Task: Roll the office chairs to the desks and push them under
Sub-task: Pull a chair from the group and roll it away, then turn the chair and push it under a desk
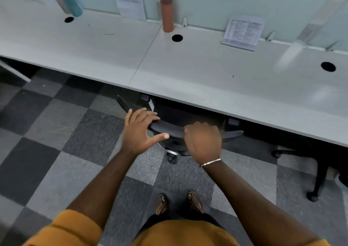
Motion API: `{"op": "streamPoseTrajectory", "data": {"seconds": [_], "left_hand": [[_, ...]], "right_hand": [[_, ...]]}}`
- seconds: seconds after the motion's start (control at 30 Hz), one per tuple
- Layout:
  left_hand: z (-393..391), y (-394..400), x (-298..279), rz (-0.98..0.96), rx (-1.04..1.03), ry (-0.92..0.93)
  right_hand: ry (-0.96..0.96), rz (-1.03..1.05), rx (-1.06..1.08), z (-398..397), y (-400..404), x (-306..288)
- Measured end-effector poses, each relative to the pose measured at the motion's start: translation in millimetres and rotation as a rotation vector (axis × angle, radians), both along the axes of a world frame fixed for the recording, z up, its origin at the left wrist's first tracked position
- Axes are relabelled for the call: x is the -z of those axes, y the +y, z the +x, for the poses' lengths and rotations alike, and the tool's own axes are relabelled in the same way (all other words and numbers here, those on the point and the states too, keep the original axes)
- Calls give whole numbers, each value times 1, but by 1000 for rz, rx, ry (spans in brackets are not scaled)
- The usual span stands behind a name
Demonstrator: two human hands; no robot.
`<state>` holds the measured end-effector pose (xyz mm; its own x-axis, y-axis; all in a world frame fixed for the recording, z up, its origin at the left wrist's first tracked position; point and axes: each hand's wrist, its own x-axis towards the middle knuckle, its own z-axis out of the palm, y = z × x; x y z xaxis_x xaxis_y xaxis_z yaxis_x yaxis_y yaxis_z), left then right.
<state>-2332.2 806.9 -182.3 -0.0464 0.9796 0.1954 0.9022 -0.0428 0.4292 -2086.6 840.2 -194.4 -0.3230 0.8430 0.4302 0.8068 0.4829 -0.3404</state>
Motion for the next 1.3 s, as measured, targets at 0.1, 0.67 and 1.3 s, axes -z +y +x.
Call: {"op": "streamPoseTrajectory", "data": {"seconds": [0.1, 0.67, 1.3], "left_hand": [[50, -34, 0, 63, -196, -481], [-76, -243, 16, -60, -830, -710], [-292, -478, 7, -141, -1302, -427]], "right_hand": [[120, -129, -83, 1, -16, -8], [-210, -515, -698, -168, -91, -4], [-430, -455, -1070, -473, -235, -6]]}}
